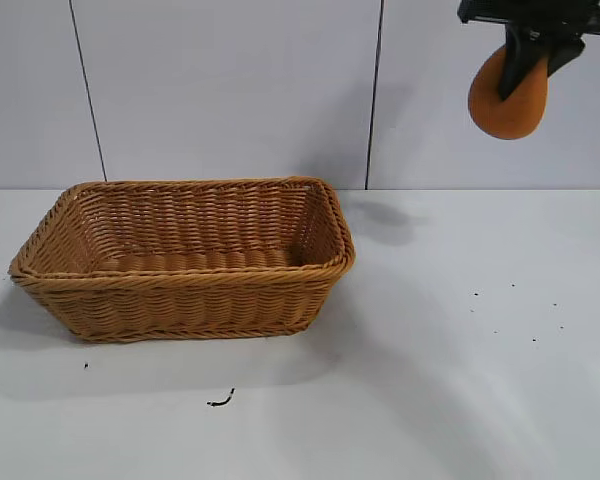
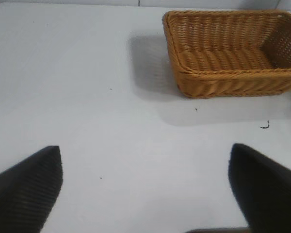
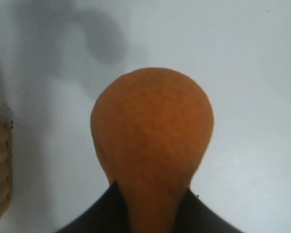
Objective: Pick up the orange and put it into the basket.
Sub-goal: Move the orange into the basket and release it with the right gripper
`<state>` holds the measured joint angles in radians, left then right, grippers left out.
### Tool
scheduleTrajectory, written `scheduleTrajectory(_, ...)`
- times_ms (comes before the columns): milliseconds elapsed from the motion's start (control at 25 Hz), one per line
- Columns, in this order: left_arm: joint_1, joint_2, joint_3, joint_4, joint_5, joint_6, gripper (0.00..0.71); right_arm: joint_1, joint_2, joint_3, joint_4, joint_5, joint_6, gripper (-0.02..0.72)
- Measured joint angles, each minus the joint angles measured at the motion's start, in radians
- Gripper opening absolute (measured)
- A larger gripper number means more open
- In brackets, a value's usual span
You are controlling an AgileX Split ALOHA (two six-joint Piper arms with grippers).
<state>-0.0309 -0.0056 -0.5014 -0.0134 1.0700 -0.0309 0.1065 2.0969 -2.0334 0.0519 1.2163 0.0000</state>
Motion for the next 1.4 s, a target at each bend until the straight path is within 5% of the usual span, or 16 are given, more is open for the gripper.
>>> scheduleTrajectory(320,0.0,0.0,0.0,0.0,0.0,0.0,0.666,0.225,0.012,0.0,-0.001,-0.016,0.025,0.05)
scheduleTrajectory(680,0.0,0.0,0.0,0.0,0.0,0.0,0.666,0.474,0.101,0.0,0.001,-0.187,0.052,0.05)
scheduleTrajectory(880,0.0,0.0,0.0,0.0,0.0,0.0,0.666,0.511,0.205,0.0,0.006,-0.283,0.078,0.05)
scheduleTrajectory(1160,0.0,0.0,0.0,0.0,0.0,0.0,0.666,0.511,0.313,0.0,0.005,-0.311,0.098,0.051)
scheduleTrajectory(1280,0.0,0.0,0.0,0.0,0.0,0.0,0.666,0.511,0.31,0.0,0.005,-0.311,0.1,0.184)
scheduleTrajectory(1400,0.0,0.0,0.0,0.0,0.0,0.0,0.666,0.511,0.3,0.0,0.005,-0.294,0.101,0.501)
